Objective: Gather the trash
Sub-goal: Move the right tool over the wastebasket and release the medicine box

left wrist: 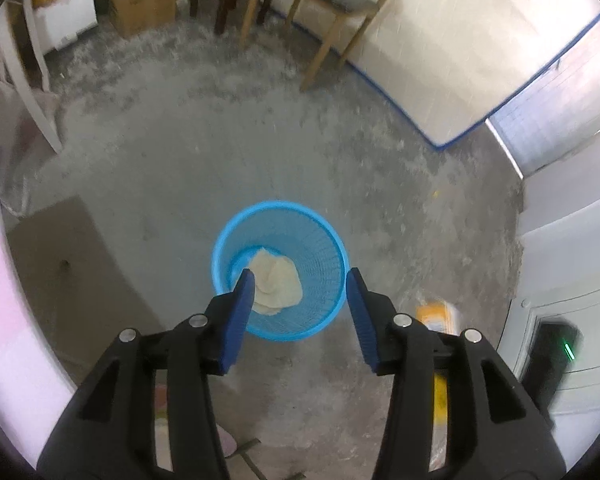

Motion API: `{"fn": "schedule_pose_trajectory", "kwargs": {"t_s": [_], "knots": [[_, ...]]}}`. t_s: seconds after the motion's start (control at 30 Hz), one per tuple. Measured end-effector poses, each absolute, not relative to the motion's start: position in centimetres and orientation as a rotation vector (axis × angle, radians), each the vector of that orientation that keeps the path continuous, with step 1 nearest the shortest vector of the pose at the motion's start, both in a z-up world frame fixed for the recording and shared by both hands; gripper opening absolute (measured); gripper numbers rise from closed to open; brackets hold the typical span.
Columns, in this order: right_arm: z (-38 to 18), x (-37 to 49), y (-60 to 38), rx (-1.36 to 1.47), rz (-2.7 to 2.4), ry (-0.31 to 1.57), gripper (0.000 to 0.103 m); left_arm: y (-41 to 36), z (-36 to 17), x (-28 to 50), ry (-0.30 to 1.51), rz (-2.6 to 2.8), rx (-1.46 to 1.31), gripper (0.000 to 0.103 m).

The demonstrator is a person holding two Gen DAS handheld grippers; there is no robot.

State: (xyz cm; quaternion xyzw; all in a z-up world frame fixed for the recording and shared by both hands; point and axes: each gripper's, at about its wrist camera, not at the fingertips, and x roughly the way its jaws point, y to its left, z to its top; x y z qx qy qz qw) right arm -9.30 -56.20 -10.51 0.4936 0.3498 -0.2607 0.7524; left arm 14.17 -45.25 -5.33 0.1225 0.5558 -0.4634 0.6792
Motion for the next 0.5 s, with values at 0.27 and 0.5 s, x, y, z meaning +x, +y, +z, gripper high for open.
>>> {"fn": "schedule_pose_trajectory", "kwargs": {"t_s": [0.27, 0.5], "knots": [[-13.2, 1.4, -59.9, 0.845, -0.61, 0.917, 0.087, -31.6, 3.1, 14.1, 1.07, -1.006, 0.201, 0.06], [-16.7, 2.3, -59.8, 0.843, -0.653, 0.982, 0.087, -16.5, 5.4, 14.1, 0.997, -0.843, 0.089, 0.066]]}}
